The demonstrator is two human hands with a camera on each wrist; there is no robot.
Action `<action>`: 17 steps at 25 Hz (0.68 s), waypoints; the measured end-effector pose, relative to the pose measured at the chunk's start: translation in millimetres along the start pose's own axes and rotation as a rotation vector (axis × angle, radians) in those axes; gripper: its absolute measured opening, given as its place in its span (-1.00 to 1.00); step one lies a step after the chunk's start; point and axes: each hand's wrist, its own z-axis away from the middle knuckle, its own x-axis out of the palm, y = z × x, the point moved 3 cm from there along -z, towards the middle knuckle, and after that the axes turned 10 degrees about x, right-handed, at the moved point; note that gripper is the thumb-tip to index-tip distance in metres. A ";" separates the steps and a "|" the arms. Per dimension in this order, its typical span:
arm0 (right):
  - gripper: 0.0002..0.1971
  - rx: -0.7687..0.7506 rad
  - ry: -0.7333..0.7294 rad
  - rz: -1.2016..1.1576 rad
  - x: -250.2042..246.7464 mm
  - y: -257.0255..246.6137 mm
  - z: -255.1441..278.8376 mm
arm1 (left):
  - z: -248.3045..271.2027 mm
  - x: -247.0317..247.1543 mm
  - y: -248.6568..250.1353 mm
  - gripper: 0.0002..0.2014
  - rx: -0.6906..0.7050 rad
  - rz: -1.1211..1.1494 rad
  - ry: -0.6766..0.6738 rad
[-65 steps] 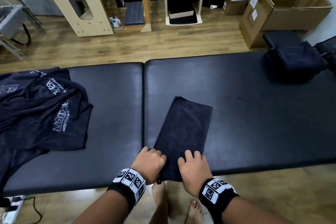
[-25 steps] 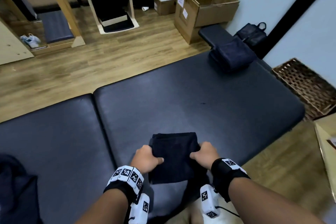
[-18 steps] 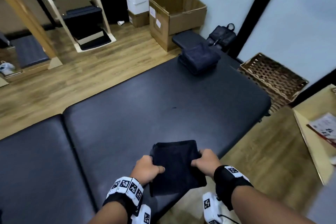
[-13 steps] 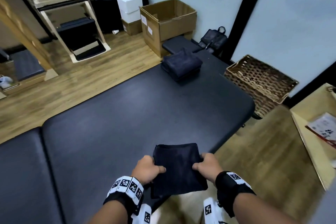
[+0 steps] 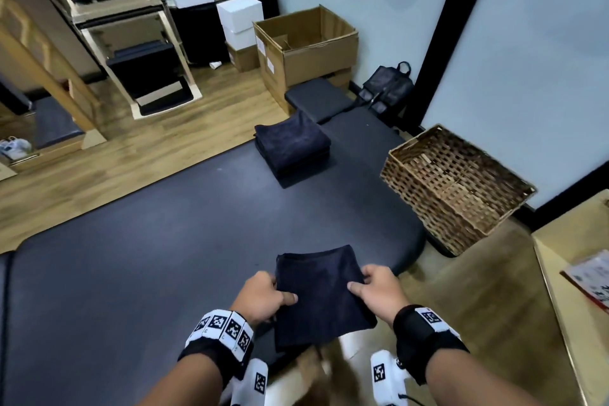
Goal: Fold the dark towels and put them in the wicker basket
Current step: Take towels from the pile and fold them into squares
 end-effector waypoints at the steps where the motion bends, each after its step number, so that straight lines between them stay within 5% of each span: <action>1: -0.91 -0.005 0.008 0.035 -7.4 -6.9 -12.4 | -11.7 0.7 8.1 -0.88 0.019 -0.001 -0.008; 9: -0.84 -0.076 0.055 0.309 -70.9 -90.4 -83.3 | -109.7 -14.9 62.4 -0.79 0.096 0.161 -0.011; 17: -0.74 -0.287 -0.002 0.287 -88.4 -214.3 -181.8 | -170.1 -74.6 115.9 -0.71 0.107 0.453 0.296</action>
